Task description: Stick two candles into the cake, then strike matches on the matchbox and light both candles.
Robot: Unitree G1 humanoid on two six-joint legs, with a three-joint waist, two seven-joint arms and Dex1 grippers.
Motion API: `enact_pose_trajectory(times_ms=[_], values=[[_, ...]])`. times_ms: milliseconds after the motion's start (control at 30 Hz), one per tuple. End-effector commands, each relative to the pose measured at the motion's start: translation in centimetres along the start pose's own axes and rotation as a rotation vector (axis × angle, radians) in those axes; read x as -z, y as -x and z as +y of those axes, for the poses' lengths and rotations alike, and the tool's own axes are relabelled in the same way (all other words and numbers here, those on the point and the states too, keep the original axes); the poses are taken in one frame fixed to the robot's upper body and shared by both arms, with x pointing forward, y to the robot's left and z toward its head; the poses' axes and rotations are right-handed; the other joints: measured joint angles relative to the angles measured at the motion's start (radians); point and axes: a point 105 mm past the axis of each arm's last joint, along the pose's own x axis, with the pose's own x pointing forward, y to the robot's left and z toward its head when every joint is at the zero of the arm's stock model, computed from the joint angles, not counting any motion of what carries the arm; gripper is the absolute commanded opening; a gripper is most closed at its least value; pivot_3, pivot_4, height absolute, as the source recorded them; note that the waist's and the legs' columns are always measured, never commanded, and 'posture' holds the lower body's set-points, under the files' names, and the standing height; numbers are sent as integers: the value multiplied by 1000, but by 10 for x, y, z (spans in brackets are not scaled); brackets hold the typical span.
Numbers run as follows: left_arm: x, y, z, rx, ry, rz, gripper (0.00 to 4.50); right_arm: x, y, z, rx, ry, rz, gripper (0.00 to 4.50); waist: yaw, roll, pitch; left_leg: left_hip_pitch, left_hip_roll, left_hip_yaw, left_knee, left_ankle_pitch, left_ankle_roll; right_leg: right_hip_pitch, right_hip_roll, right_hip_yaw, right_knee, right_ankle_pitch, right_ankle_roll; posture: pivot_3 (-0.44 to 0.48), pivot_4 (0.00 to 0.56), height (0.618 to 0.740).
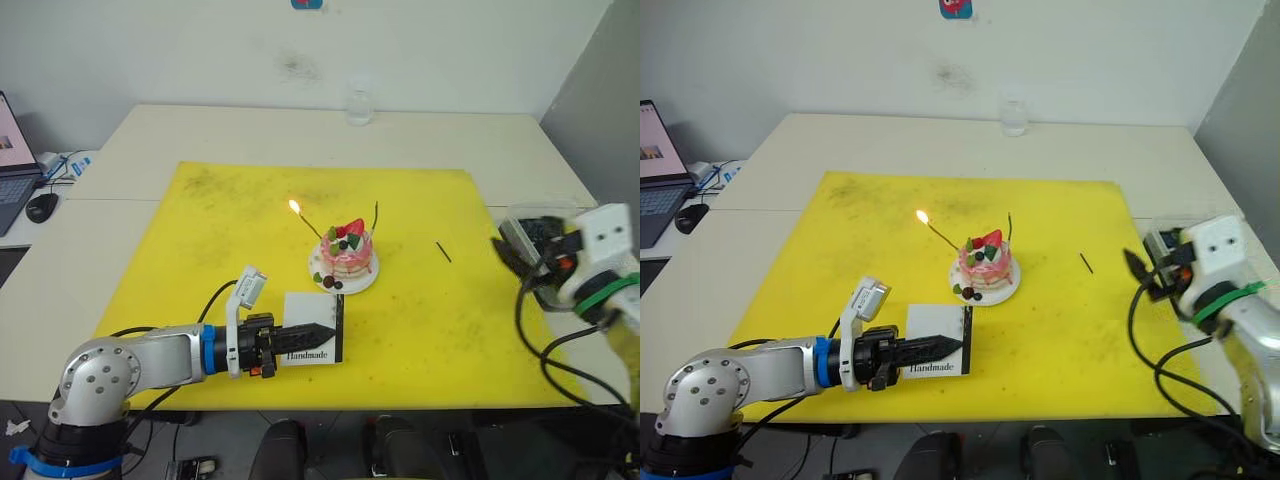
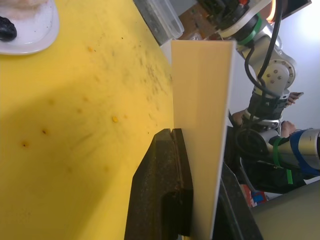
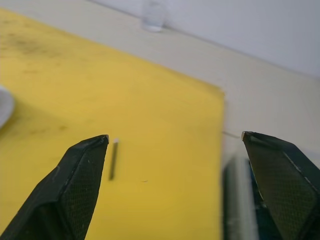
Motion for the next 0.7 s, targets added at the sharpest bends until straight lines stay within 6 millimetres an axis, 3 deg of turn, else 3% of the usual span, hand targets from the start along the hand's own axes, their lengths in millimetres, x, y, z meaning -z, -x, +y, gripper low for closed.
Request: enact_pose_trajectory(times_ms=[33,300,533,633,700], values=[[-4,0,-9,31,-30,-12,0,4,-13,14,-51,2,-26,4466,0,0,0,0,0,0,0,0,0,0,0,0,0,0,0,0,150,740],[-4,-1,-11,31,-35,-14,0,31,-59,27,-50,-54,10,4466,0,0,0,0,0,0,-1,0,0,-1,1,0,0,0,-1,0,150,740],[-6,-1,-10,24,-38,-18,0,46,-79,22,47,-83,54,4466,0,0,0,-1,0,0,-1,0,0,-1,1,0,0,0,-1,0,150,740],[-6,-2,-10,22,-39,-19,0,50,-81,21,60,-91,71,3908,0,0,0,-1,0,0,-1,0,0,-1,1,0,0,0,-1,0,150,740],[-6,-2,-10,22,-39,-18,0,53,-82,22,59,-98,91,3227,0,0,0,-1,0,0,-1,0,0,-1,1,0,0,0,-1,0,150,740]])
